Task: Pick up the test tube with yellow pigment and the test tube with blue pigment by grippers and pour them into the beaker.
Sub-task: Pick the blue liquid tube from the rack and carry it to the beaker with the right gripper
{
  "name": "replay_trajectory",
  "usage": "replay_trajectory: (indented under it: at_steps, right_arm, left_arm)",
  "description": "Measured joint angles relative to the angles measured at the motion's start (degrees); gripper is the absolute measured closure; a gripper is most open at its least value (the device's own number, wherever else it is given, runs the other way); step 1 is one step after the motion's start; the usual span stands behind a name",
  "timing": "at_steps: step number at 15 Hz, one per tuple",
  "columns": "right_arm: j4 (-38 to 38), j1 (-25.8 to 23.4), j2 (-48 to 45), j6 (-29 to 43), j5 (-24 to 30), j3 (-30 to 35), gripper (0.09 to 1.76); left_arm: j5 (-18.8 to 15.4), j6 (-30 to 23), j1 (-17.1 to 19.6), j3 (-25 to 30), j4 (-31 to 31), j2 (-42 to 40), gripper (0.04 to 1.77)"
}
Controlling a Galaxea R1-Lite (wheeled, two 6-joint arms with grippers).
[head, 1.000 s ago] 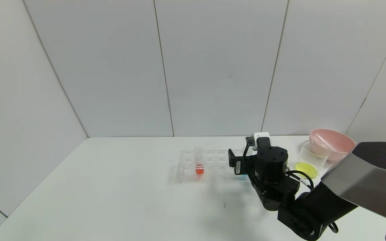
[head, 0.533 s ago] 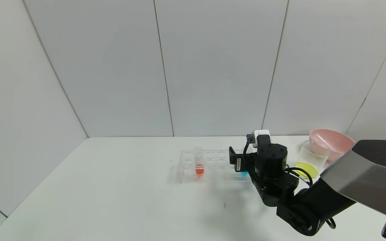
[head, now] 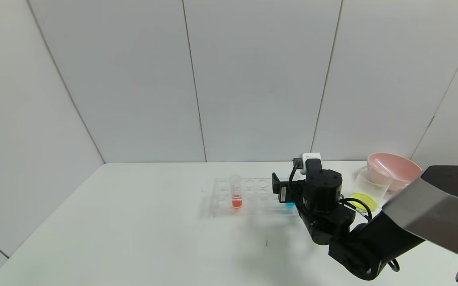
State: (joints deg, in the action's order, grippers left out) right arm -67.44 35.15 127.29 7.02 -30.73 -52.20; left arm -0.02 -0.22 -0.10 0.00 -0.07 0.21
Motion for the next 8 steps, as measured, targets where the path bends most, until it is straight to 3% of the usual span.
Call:
replay_trajectory:
  at_steps: [8]
  right_arm:
    - [-0.1,0.2,-0.1,0.1,0.3,0.6,0.14]
  left_arm:
    - [0.0,0.0,0.0,0.0,0.0,0.0,0.05]
